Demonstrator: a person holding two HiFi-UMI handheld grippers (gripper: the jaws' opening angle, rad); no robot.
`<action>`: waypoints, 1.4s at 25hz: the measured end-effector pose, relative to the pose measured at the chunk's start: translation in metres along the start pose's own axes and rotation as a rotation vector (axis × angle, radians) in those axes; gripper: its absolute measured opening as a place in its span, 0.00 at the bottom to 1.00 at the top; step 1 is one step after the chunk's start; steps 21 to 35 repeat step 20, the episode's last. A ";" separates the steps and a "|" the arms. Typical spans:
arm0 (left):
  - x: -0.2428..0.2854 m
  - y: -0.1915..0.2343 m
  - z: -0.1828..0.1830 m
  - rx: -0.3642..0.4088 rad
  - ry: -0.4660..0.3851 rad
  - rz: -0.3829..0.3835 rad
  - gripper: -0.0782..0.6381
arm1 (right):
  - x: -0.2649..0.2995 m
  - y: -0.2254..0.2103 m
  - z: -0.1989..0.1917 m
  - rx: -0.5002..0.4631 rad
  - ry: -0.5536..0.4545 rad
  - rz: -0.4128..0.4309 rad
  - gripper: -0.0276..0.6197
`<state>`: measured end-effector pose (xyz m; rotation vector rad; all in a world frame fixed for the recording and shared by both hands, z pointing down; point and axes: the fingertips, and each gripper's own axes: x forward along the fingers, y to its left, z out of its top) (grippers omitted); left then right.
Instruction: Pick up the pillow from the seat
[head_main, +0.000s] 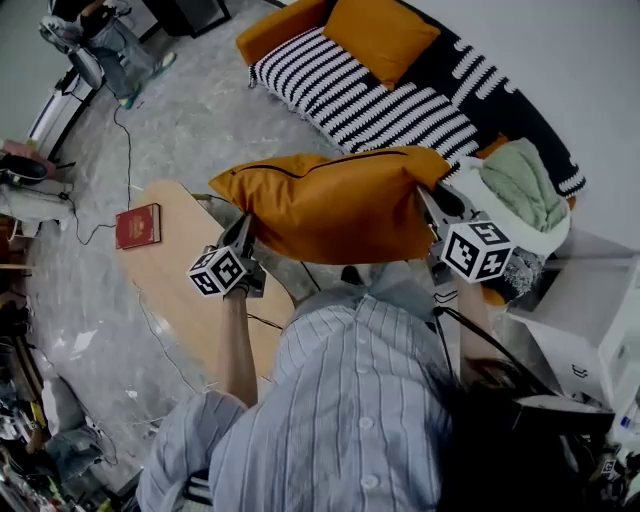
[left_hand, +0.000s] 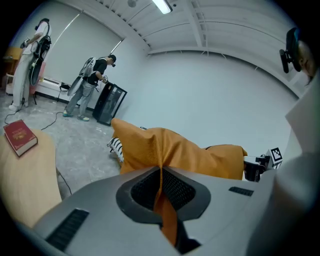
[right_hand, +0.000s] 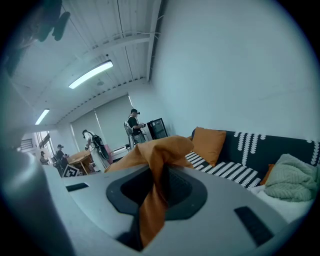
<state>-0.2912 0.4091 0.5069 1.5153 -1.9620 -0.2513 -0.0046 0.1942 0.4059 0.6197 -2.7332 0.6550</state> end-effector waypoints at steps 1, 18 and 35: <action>-0.001 0.002 0.001 -0.001 -0.006 0.005 0.13 | 0.002 0.001 0.000 -0.002 0.003 0.005 0.15; -0.008 0.006 -0.004 -0.005 -0.013 0.009 0.13 | 0.001 0.008 -0.004 -0.021 0.012 0.008 0.15; -0.009 0.005 -0.006 -0.004 -0.008 0.008 0.13 | -0.001 0.008 -0.006 -0.016 0.015 0.002 0.15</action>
